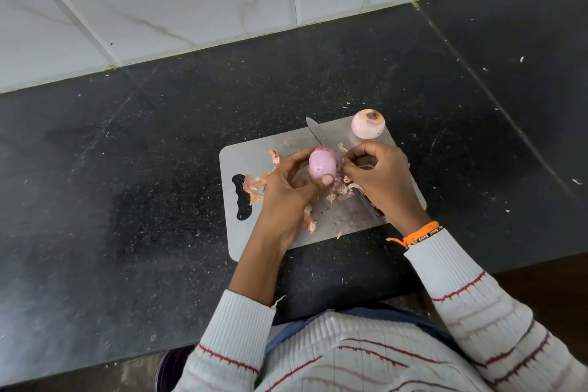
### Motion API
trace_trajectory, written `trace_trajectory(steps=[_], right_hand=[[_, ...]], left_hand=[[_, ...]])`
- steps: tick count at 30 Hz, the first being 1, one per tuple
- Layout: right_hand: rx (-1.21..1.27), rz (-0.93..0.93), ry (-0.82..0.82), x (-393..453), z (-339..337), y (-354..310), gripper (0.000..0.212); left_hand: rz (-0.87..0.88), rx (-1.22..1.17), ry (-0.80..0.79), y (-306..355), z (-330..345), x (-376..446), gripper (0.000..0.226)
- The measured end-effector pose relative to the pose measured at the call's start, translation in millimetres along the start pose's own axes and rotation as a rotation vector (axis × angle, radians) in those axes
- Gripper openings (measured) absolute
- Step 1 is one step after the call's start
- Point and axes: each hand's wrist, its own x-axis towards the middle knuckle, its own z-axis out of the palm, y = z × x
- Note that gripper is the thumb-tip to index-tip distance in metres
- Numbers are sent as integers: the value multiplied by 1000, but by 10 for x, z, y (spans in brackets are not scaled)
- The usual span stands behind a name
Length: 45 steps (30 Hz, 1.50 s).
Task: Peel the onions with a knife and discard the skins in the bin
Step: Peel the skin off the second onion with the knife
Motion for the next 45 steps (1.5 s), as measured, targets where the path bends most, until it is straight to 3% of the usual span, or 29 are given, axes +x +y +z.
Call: trace_trajectory(steps=[4,11,18,26,33,45], right_hand=[[46,35,-54,8,-25,-6,16],[93,86,-3,-50,18,-183,21],[188,183,-23,-35,14,-135,9],[-16,-26,-2,-46,-7,-133,10],[-96,-33,-58,-30,-3,-72,7],[-332,-99,-51,-44,-4,1,8]], left_hand=[[10,27,17,32,3,-8,49],[51,165,95,15,22,-19,55],[81,221,105,-6,22,0,57],[54,181,98,-21,23,-11,50],[-29,5,49,-63,-5,15,46],[-56,-79,59,-58,-30,19,44]])
